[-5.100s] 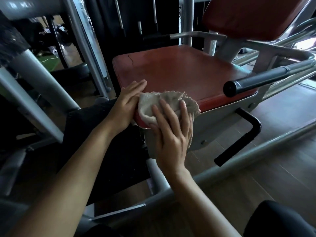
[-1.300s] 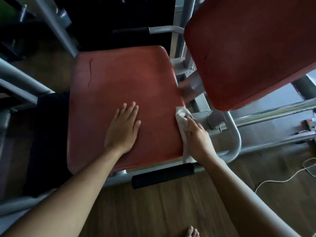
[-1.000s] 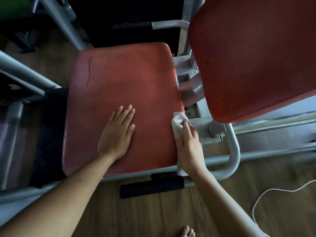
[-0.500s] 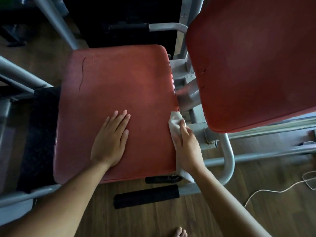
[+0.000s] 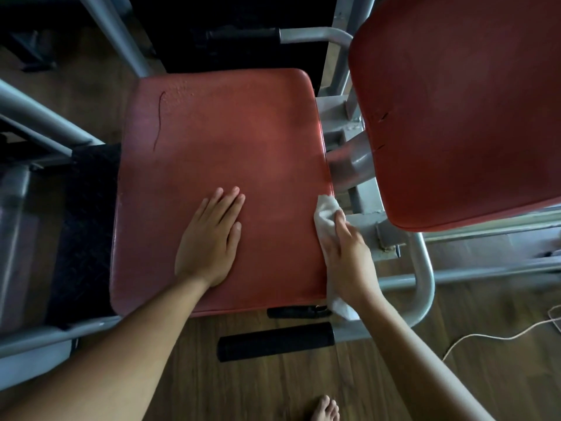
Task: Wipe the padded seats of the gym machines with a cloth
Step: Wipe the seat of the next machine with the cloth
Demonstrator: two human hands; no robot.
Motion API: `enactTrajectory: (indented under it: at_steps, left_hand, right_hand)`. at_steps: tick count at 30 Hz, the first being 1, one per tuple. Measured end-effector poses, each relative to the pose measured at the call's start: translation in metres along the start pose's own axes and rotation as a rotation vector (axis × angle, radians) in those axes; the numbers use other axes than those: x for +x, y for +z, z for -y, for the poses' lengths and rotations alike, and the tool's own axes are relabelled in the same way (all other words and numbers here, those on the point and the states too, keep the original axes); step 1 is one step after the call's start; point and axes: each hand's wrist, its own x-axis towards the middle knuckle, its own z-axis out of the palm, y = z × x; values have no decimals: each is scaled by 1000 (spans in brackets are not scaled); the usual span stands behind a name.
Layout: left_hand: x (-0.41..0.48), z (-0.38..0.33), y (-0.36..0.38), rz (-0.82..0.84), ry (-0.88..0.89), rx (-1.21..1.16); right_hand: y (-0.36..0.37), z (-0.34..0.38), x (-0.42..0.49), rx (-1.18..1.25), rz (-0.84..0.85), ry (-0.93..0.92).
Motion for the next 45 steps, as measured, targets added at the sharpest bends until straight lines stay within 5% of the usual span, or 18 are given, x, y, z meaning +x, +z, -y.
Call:
enactTrajectory:
  at_steps: [9,15,27,39,45]
  left_hand:
    - [0,4,-1,46,16,3]
    - [0,4,-1,63,7,7]
    - [48,-3,-15,-54,8,76]
    - [77,6,6,44,71,21]
    - [78,4,3,73,51,-10]
  right_hand:
    - [13,11,51,-77,-66,2]
    - [7,-2,2,-11,-22,-8]
    - [20,9,44,-173,-178,-87]
    - [18,55,172,-209,-202,-52]
    - [5,36,124,-121,-142,-72]
